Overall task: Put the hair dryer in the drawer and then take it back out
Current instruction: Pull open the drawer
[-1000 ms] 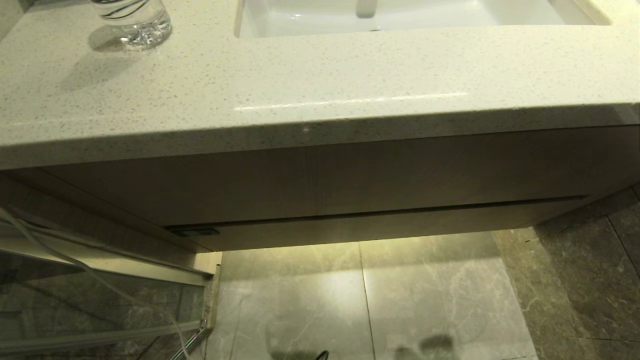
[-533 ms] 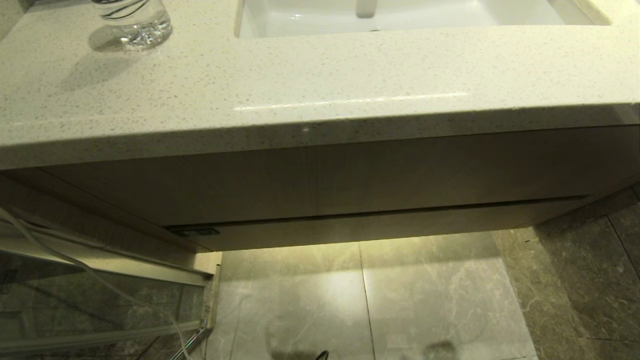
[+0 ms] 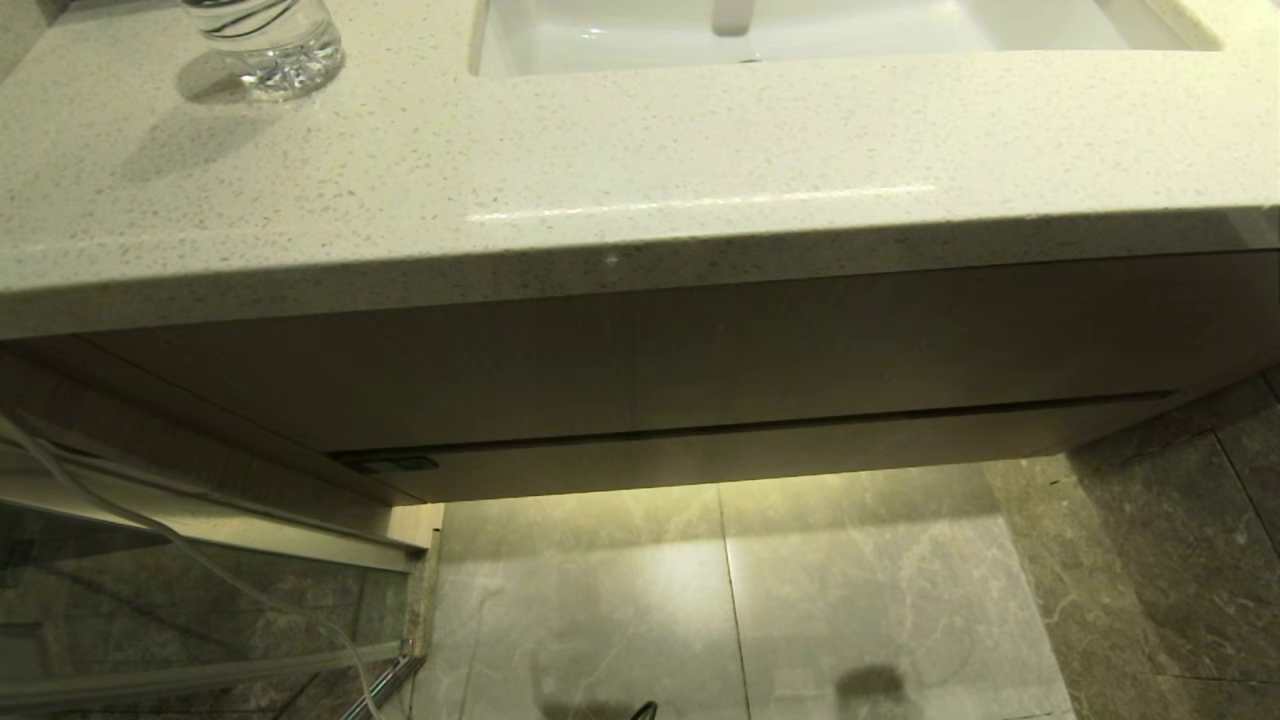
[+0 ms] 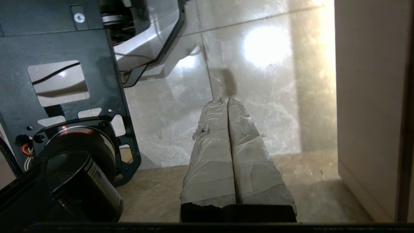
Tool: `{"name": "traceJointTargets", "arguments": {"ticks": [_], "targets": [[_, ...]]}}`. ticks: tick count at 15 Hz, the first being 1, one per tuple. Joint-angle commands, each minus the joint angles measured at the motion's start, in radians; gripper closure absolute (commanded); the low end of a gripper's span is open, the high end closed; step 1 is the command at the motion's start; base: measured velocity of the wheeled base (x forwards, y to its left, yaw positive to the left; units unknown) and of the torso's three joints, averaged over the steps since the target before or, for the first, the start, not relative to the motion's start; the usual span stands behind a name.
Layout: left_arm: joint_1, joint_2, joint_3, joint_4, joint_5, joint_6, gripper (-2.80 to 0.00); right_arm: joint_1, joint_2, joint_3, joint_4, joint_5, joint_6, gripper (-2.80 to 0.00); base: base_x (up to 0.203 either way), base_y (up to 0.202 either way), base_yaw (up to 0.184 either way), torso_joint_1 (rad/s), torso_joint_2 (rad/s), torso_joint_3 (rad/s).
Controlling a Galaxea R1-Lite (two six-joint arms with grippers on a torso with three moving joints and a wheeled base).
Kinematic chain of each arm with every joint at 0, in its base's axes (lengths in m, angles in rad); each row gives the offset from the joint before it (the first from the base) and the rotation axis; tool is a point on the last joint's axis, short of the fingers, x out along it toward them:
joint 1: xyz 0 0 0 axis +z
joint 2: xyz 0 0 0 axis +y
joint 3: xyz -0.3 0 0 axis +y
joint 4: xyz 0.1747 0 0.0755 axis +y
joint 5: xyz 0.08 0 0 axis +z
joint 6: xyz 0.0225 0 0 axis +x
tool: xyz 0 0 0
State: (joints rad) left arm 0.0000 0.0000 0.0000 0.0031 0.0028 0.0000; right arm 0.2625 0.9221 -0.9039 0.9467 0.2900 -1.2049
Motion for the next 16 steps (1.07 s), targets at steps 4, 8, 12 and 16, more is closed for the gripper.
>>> {"name": "traceJointTargets", "arguments": {"ticks": [4, 8, 12, 16], "targets": [[0.0, 0.0, 0.0, 0.0, 0.0, 0.0, 0.0, 0.107, 0.106, 0.084, -0.139, 0.002, -0.03, 0.0, 0.0, 0.0, 0.0, 0.0, 0.0, 0.0], [0.0, 0.0, 0.0, 0.0, 0.0, 0.0, 0.0, 0.16, 0.231, 0.146, -0.374, 0.002, -0.021, 0.0, 0.0, 0.0, 0.0, 0.0, 0.0, 0.0], [0.0, 0.0, 0.0, 0.0, 0.0, 0.0, 0.0, 0.175, 0.303, 0.206, -0.551, 0.001, -0.021, 0.0, 0.0, 0.0, 0.0, 0.0, 0.0, 0.0], [0.0, 0.0, 0.0, 0.0, 0.001, 0.0, 0.0, 0.198, 0.377, 0.27, -0.764, 0.0, -0.022, 0.0, 0.0, 0.0, 0.0, 0.0, 0.0, 0.0]]}}
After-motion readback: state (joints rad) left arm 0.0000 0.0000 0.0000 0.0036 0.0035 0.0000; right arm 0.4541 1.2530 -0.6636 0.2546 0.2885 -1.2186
